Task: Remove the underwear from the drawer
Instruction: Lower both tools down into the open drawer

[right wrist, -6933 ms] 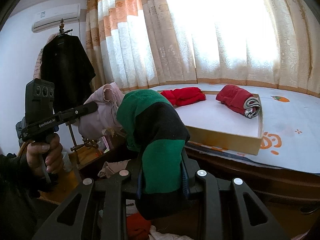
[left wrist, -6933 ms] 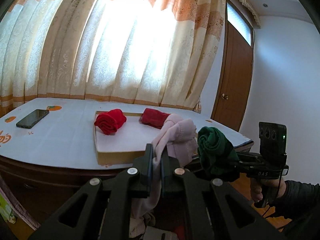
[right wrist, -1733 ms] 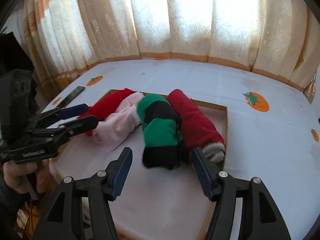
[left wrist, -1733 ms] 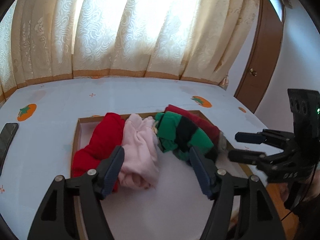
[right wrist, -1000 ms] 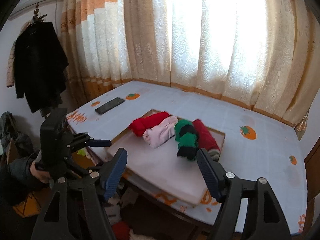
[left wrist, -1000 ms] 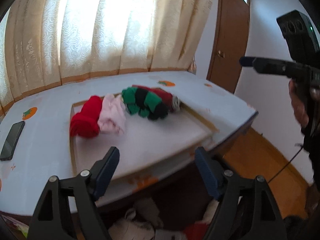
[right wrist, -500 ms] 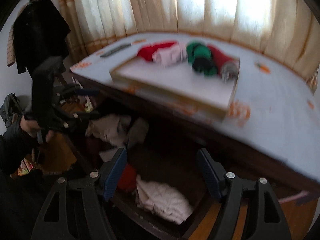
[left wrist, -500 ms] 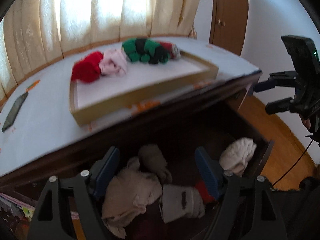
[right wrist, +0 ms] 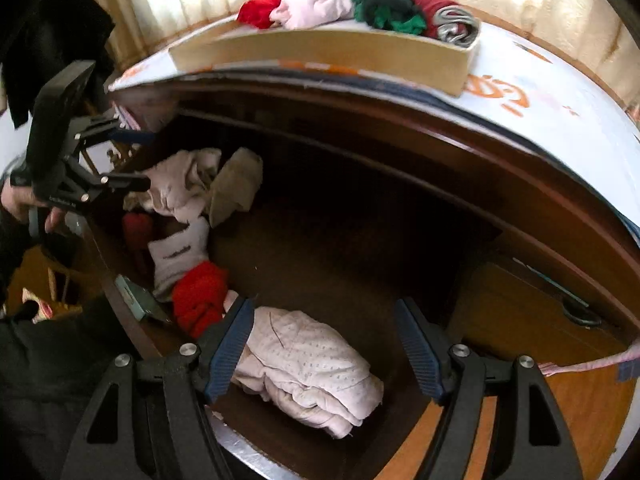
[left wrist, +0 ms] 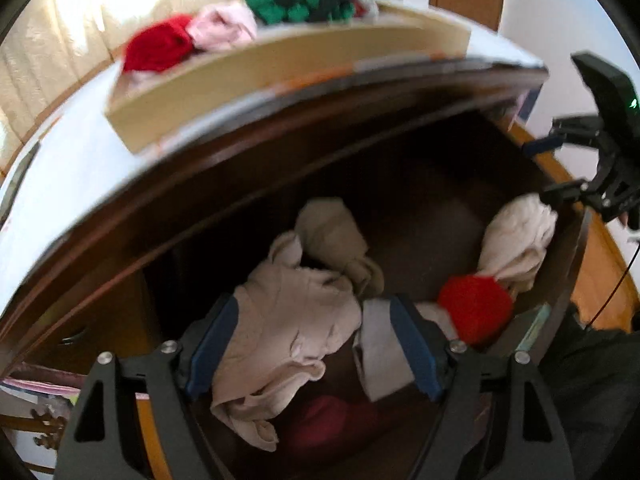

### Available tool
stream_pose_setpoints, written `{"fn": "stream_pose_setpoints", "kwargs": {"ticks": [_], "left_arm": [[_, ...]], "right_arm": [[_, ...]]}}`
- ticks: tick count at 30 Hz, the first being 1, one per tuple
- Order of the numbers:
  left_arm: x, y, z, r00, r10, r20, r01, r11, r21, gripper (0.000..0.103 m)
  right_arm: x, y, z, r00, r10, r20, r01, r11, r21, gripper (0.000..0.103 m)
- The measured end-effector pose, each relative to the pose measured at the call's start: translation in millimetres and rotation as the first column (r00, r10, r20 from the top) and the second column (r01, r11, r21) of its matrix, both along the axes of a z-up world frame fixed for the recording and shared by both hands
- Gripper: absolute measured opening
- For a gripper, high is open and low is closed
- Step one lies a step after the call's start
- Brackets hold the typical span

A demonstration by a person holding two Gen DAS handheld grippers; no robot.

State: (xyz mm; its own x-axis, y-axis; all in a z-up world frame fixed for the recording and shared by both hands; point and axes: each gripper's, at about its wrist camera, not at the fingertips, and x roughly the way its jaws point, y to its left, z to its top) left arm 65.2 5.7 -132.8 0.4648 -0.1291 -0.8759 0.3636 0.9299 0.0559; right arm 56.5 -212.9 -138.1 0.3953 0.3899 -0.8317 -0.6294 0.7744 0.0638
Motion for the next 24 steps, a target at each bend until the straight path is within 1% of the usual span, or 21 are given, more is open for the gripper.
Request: {"fn": "stream_pose_setpoints", "kwargs": {"ticks": [3,5,8,12,17,19,22,24], "left_arm": [[2.9,-2.8,-10.5,0.999,-0.012,-0.043,0.014,0.999,0.039,0.079],[5.4,-2.6,-16.5,0.997,-0.02,-0.076,0.024,0.999,0.049,0.079],[9.9,-0.5,-23.1,0.995,-0.011,-0.103,0.018,0.998,0.061,0.079],[12.4,2.2,-27.0,0.993,-0.005,-0.119,0.014,0.998,0.068,0.079],[13.5,1.7,-32.3,0.99,-0.018,-0.139,0.03,0.996,0.085,0.079],[12.0,0.6,-34.9,0.989,-0.02,-0.146,0.034,0.995,0.097,0.079],[15.7,-4.4,-37.1,0.988,-0.022,-0.154,0.039,0.993,0.108,0.079],[22.5,-6.9,-46.3,0.988,-0.022,-0.156,0.041,0.992,0.12,0.079]], "right_arm": [[1.1,6.4,-8.0,1.0,0.03,-0.005,-0.03,0.999,-0.038,0.074],[2.6,10.2,-13.4,0.999,0.049,-0.014,-0.05,0.997,-0.062,0.074],[7.0,12.3,-20.2,0.997,0.065,-0.03,-0.067,0.994,-0.089,0.074],[13.0,14.3,-25.6,0.996,0.077,-0.039,-0.081,0.989,-0.127,0.074],[18.3,15.4,-29.5,0.992,0.1,-0.072,-0.109,0.985,-0.135,0.074],[19.2,17.7,-33.1,0.989,0.113,-0.095,-0.125,0.984,-0.125,0.074],[17.1,23.9,-42.1,0.983,0.137,-0.124,-0.155,0.977,-0.143,0.074],[15.5,27.0,-48.3,0.977,0.152,-0.148,-0.175,0.973,-0.151,0.074]]}}
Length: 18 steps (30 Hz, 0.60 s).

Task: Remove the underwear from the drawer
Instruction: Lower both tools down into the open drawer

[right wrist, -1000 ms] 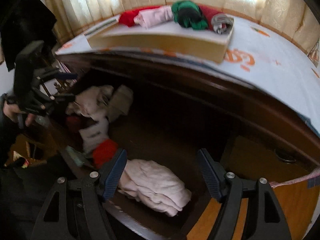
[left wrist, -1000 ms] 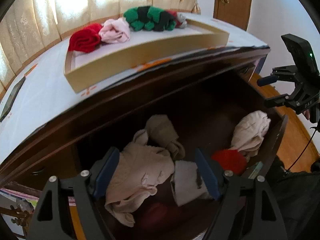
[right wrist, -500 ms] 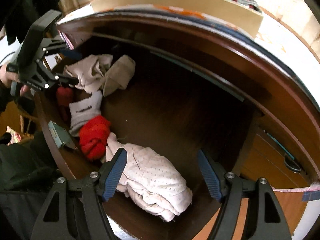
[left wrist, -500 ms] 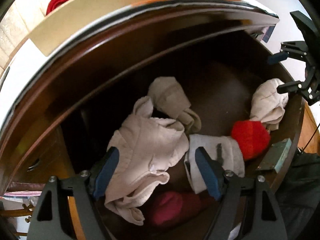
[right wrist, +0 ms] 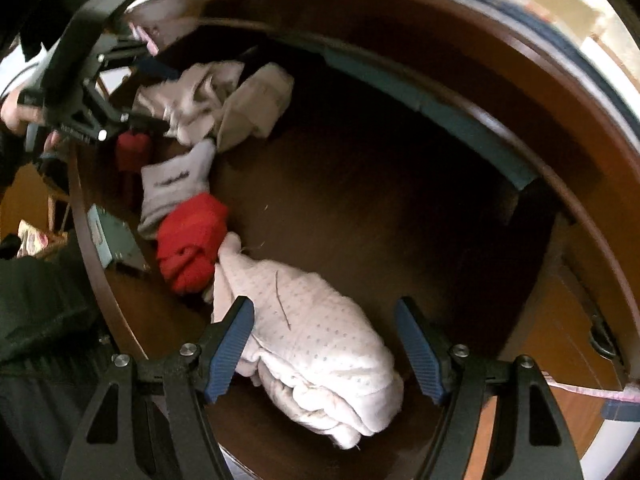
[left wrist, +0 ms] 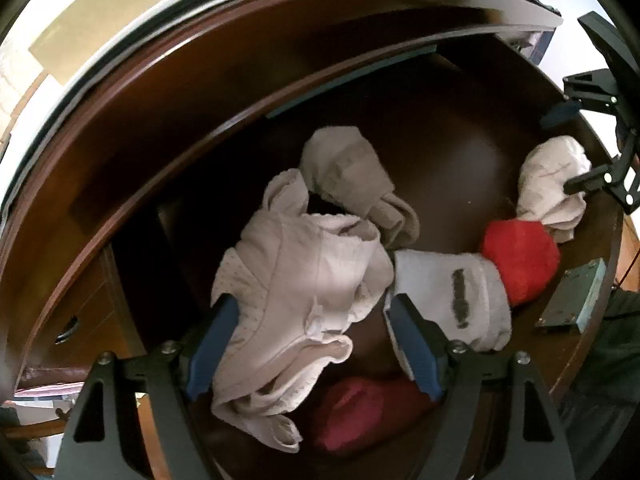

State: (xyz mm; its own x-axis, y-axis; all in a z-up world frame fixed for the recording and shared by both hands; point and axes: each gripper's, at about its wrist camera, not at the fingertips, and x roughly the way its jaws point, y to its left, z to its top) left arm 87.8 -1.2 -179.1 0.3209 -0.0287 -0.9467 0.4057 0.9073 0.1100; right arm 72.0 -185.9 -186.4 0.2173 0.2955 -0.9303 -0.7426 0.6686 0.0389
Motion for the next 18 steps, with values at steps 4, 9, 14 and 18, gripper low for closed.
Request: {"fn": "stream_pose_setpoints", "kwargs": {"ticks": [4,9,14,18], "left_arm": [[5.3,-6.2,-9.4,1.0,-0.012,-0.012,0.013,0.999,0.044,0.08],[19.3,-6.4,-22.0,0.999,0.003,-0.037,-0.001,0.999,0.051,0.08],[26.6,-10.0,-29.5,0.998,0.016,-0.053,-0.012,0.997,0.08,0.08],[32.0,-19.3,-34.3,0.998,0.006,-0.066,0.0,0.996,0.093,0.08]], "right_arm": [[4.2,1.0,-5.4,1.0,-0.006,-0.024,0.006,1.0,-0.003,0.074],[5.7,6.6,-6.8,1.0,0.014,-0.02,-0.015,1.0,-0.019,0.074],[1.2,14.2,-9.8,0.997,0.056,-0.046,-0.057,0.998,-0.014,0.074],[9.1,13.1,-12.5,0.997,0.026,-0.075,-0.027,1.0,-0.005,0.071]]}}
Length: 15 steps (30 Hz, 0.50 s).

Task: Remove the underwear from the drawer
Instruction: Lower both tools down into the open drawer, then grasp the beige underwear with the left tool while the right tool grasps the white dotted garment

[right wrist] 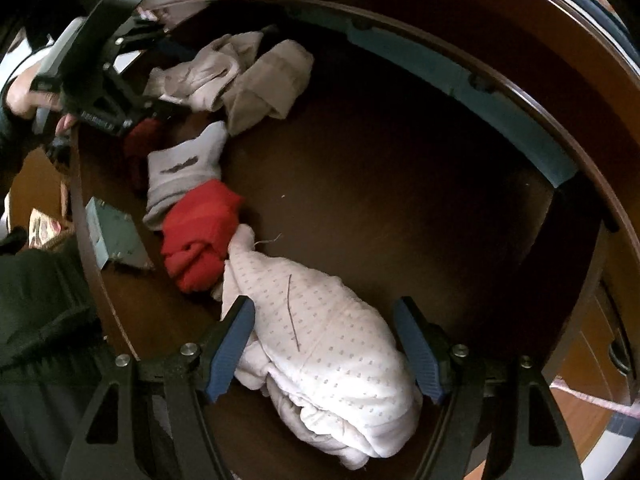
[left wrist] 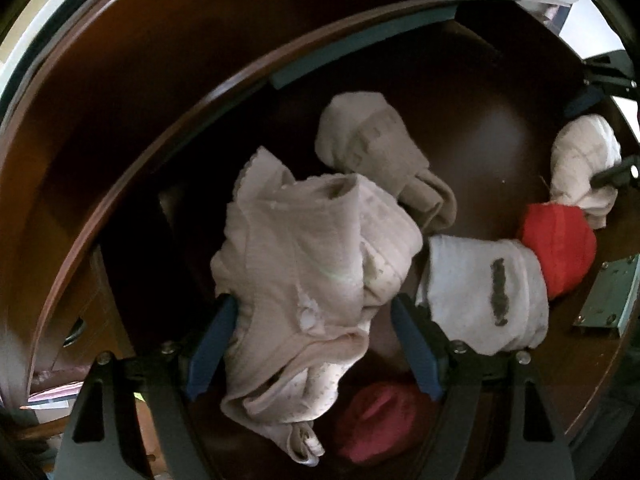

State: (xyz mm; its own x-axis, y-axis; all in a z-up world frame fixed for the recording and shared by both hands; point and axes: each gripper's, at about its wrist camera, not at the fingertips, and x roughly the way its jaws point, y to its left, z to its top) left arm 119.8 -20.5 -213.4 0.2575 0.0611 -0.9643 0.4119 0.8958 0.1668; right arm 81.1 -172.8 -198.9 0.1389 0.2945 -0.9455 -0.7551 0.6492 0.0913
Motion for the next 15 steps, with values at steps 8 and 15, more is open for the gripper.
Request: {"fn": "stream_pose_setpoints", "kwargs": {"ticks": [8,15], "left_arm": [[-1.8,4.6,-2.3,1.0,-0.014,-0.004,0.014,1.0,-0.007,0.08],[0.4,-0.4,-7.3,1.0,-0.026,-0.006,0.026,1.0,-0.007,0.072]], "right_arm": [[6.3,7.0,-1.4,1.0,0.011,-0.013,-0.012,0.998,-0.058,0.067],[11.1,25.2,-19.7,0.992,0.042,-0.122,-0.053,0.994,-0.091,0.064]]}}
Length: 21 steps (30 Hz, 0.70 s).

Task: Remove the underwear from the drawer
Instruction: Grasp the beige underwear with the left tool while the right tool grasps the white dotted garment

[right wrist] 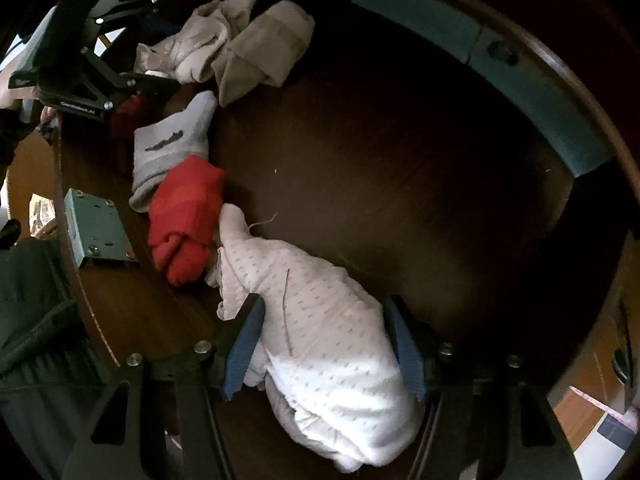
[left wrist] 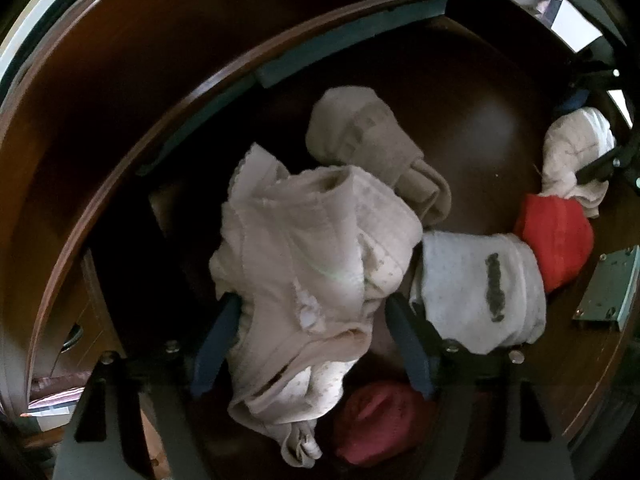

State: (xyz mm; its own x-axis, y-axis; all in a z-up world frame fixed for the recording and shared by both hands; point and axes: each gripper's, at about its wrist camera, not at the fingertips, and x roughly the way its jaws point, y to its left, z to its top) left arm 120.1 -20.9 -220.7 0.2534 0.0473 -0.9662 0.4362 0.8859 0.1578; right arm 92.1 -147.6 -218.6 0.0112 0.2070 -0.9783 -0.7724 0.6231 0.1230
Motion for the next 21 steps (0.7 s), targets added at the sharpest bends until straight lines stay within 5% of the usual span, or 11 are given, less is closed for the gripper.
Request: {"fn": "stream_pose_setpoints", "kwargs": {"ticks": [6,15,21], "left_arm": [[-4.2,6.5,2.5,0.999,0.002,0.039,-0.002,1.0,-0.012,0.05],[-8.5,10.2,7.5,0.996,0.017,0.09,-0.01,0.997,-0.075,0.028],[-19.4,0.4,11.7,0.989,-0.002,0.148,0.011,0.998,-0.062,0.023]], "right_arm": [[-6.4,5.3,-1.0,1.0,0.004,-0.008,-0.003,0.998,0.06,0.042],[-22.7,-17.4,1.6,0.993,-0.058,0.106,0.039,0.983,0.18,0.038],[-35.6,-14.6,4.6,0.982,-0.061,0.179,0.024,0.979,0.2,0.037]]}}
